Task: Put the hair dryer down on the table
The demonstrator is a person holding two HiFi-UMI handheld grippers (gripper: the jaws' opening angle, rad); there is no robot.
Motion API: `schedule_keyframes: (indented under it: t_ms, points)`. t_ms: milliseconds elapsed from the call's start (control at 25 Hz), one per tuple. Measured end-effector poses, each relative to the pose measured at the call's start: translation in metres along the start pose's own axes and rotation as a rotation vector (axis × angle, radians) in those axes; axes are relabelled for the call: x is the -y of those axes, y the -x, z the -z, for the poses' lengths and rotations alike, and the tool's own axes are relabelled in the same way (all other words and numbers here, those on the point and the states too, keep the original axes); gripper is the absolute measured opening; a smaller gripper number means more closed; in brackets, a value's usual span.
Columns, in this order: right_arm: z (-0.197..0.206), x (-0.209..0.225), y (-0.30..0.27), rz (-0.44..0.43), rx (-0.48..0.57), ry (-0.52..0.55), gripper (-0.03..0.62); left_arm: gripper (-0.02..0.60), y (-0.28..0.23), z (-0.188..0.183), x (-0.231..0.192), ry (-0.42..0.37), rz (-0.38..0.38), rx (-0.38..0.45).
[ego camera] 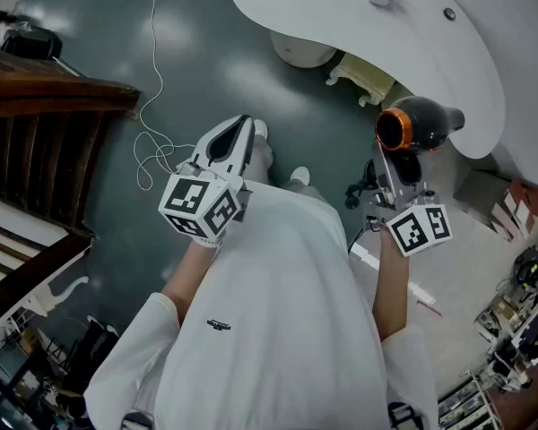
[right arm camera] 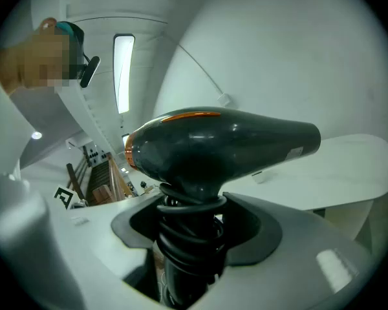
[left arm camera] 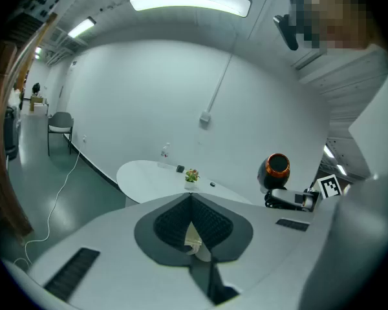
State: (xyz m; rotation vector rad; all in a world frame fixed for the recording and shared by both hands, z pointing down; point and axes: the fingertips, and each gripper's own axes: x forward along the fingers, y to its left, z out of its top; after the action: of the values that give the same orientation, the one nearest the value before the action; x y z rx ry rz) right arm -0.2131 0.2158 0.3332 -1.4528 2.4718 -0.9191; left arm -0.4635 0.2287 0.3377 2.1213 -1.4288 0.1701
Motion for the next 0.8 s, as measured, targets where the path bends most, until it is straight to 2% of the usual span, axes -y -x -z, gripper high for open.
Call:
schedule_keyframes:
  t_ms: [200, 360, 560, 800]
  points:
    - [0.009, -0.016, 0.043, 0.101, 0.059, -0.002, 0.284, 0.009, -0.002, -0.004, 0.013, -0.035, 0.092, -0.017]
    - [0.016, -0.035, 0.067, 0.164, 0.124, -0.037, 0.284, 0.009, -0.009, 0.0, 0.042, -0.12, 0.242, -0.078]
    - [0.015, -0.053, 0.09, 0.16, 0.226, -0.104, 0.284, 0.009, -0.013, 0.009, 0.069, -0.155, 0.345, -0.11]
    - [0.006, -0.052, 0.121, 0.137, 0.26, -0.076, 0.284, 0.009, -0.01, 0.017, 0.108, -0.169, 0.381, -0.099]
